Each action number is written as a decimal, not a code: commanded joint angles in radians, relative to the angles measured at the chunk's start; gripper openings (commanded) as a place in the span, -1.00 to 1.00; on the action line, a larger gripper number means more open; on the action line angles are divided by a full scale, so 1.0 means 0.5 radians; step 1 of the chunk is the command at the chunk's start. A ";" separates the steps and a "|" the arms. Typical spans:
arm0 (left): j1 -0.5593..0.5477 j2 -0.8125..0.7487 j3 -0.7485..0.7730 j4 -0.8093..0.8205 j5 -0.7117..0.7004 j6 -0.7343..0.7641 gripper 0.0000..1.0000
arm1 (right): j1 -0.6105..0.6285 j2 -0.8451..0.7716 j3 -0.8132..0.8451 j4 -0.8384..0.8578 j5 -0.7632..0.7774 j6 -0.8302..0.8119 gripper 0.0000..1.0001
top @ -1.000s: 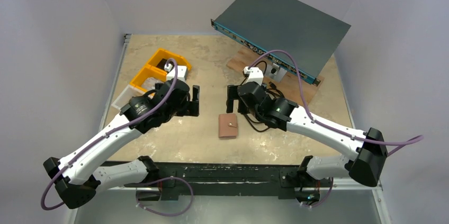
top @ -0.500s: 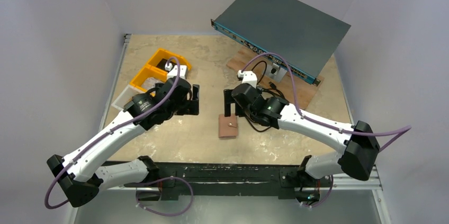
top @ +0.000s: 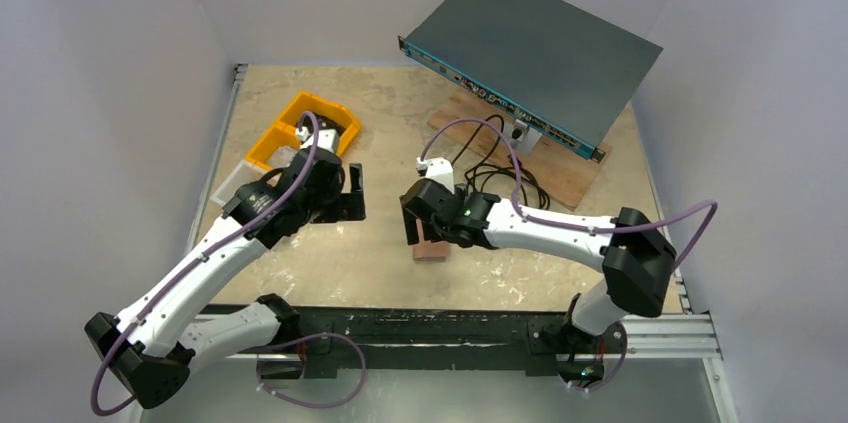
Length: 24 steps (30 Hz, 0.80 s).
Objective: Take the credit cards out of the card holder
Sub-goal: Open the card holder at the center of the board.
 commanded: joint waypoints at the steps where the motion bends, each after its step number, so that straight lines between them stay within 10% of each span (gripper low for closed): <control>1: 0.025 -0.053 -0.036 0.059 0.094 -0.023 1.00 | 0.028 0.081 0.142 -0.091 0.092 0.088 0.59; 9: 0.027 -0.076 -0.133 0.112 0.192 -0.053 1.00 | 0.048 0.221 0.196 -0.115 0.098 0.139 -0.07; 24: 0.026 0.023 -0.163 0.200 0.320 -0.056 1.00 | 0.042 0.461 0.207 -0.100 0.246 0.158 -0.11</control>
